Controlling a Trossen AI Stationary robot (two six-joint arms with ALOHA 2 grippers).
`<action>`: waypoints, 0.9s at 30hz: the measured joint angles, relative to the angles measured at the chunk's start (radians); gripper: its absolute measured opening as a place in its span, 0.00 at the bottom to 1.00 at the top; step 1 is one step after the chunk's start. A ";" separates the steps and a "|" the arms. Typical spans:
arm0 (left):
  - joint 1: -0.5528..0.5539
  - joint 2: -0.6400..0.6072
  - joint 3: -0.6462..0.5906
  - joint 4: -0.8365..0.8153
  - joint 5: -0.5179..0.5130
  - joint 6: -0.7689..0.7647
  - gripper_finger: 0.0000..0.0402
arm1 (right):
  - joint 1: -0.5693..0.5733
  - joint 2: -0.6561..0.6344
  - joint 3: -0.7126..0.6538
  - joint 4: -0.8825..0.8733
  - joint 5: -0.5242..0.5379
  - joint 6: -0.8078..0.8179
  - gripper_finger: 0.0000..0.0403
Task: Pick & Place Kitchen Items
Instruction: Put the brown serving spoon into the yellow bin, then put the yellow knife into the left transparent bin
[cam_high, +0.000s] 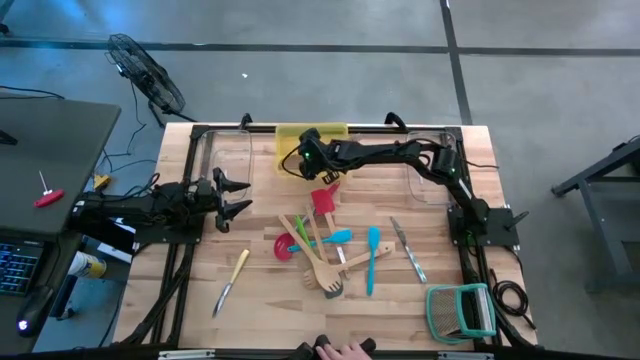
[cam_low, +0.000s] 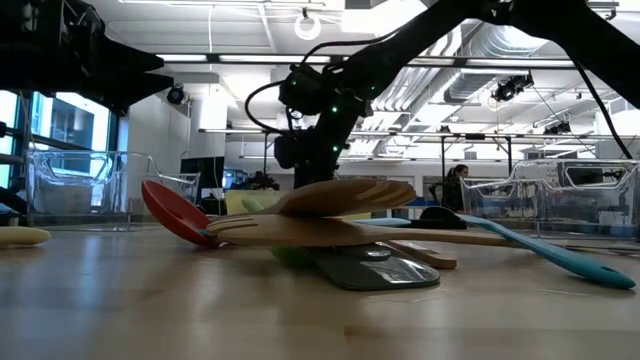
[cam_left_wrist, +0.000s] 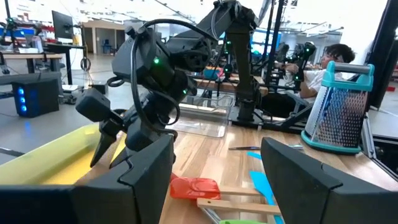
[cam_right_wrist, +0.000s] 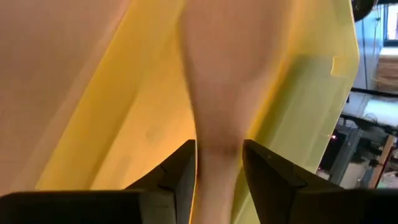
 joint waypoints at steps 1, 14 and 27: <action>0.000 0.000 0.000 -0.003 0.000 0.000 0.60 | 0.000 0.000 0.000 0.000 0.001 0.022 0.32; 0.000 0.000 0.000 -0.020 0.000 0.000 0.60 | 0.033 -0.004 -0.002 -0.002 0.144 0.138 0.31; 0.000 0.000 0.000 -0.019 0.003 -0.057 0.60 | 0.174 -0.205 -0.002 -0.120 0.201 0.312 0.31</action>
